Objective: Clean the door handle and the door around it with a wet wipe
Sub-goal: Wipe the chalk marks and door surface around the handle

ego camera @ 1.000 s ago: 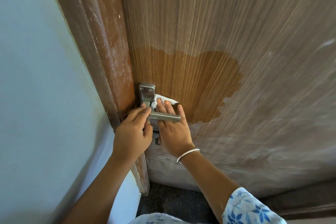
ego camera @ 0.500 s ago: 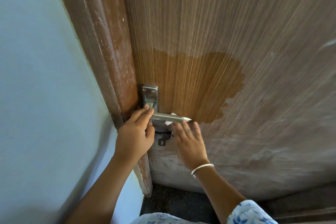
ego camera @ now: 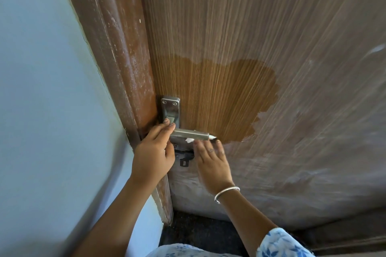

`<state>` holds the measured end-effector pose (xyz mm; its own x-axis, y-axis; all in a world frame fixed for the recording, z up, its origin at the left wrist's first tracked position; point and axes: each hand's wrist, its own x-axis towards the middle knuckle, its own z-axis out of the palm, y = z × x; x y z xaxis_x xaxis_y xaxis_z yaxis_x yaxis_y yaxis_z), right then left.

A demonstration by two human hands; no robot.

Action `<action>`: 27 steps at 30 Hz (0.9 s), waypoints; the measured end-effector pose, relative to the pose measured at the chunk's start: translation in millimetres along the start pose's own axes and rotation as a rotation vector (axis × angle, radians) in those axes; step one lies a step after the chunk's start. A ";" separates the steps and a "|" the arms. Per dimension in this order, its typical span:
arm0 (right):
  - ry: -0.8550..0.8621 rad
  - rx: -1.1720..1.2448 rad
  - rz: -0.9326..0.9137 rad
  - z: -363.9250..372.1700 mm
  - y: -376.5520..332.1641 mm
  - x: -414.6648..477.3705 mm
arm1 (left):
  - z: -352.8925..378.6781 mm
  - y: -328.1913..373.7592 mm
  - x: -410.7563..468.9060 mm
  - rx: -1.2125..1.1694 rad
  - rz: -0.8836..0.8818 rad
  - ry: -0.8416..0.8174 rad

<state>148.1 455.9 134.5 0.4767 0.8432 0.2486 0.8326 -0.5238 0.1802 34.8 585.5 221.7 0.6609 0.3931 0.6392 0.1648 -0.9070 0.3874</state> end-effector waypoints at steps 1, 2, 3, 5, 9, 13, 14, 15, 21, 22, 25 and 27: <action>-0.002 0.005 -0.033 -2.6 -6.8 6.1 | -0.6 -1.0 0.4 -0.002 0.005 -0.006; -0.011 0.008 -0.057 -5.1 -13.6 11.3 | -1.0 -1.9 0.7 -0.009 0.006 -0.008; -0.026 0.011 -0.076 -6.9 -20.4 15.7 | -1.2 -2.9 1.2 -0.021 0.001 -0.008; -0.040 0.026 -0.107 -9.0 -32.0 22.4 | -0.9 -5.4 1.4 -0.072 -0.019 -0.004; -0.052 0.038 -0.178 -11.9 -44.3 36.8 | 3.0 -10.3 0.5 -0.160 -0.044 -0.001; -0.115 0.063 -0.225 -9.2 -51.1 49.2 | 4.6 -11.9 -0.4 -0.175 -0.059 -0.034; -0.117 0.057 -0.214 -9.4 -51.9 50.2 | 4.6 -12.0 -0.6 -0.177 -0.057 -0.038; -0.121 0.047 -0.206 -9.5 -51.9 50.0 | 4.7 -11.8 -0.7 -0.177 -0.055 -0.041; -0.106 -0.010 -0.166 -13.8 -41.1 38.3 | -1.9 -7.8 -2.5 -0.116 -0.035 -0.047; -0.092 -0.030 -0.138 -13.2 -37.8 33.0 | -3.4 -6.6 -2.3 -0.099 -0.031 -0.052; -0.090 -0.062 -0.089 -2.9 -19.8 13.7 | -6.1 -4.0 -1.9 -0.087 -0.043 -0.068; -0.095 -0.092 -0.026 3.4 -2.6 0.4 | -7.0 -4.4 -2.6 -0.083 -0.047 -0.072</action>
<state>147.1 458.1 131.0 0.4833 0.8622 0.1518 0.8178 -0.5065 0.2734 27.3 589.5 223.1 0.7055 0.4206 0.5705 0.1376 -0.8709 0.4718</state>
